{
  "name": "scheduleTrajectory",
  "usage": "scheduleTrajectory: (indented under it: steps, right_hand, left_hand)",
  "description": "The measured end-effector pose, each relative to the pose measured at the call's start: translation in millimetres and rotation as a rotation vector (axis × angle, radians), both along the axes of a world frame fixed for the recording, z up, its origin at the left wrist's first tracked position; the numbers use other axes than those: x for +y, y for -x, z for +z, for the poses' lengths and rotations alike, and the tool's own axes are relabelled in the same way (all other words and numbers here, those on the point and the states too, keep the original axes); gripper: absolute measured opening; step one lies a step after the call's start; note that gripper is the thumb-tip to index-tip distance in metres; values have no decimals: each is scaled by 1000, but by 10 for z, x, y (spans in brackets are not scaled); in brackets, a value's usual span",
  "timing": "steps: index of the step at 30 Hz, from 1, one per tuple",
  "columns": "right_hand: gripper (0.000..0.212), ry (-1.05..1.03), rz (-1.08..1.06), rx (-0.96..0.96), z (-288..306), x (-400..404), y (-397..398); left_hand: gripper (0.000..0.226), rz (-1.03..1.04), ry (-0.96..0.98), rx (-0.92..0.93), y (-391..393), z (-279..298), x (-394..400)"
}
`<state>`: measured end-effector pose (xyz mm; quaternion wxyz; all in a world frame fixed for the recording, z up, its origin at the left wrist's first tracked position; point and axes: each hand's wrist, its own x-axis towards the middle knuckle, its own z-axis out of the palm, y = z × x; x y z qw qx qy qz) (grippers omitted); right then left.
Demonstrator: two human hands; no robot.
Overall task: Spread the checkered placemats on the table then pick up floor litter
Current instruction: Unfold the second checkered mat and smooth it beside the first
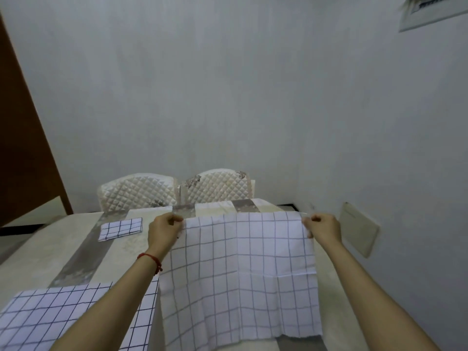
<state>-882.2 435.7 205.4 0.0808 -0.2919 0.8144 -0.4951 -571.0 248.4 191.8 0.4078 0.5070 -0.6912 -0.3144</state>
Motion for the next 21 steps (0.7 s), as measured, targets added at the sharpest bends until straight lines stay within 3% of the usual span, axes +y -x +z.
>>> scheduleTrajectory:
  steps: [8, 12, 18, 21]
  right_hand:
    - [11, 402, 10, -116, 179, -173, 228]
    - [18, 580, 25, -187, 77, 82, 220]
    - [20, 568, 17, -276, -562, 580, 113]
    - [37, 514, -2, -341, -963, 756, 118]
  left_hand:
    - [18, 60, 203, 138, 0, 416, -204]
    - [15, 41, 297, 173, -126, 376, -83]
    - [7, -2, 401, 60, -356, -229, 335]
    - [9, -44, 356, -38, -446, -676, 572]
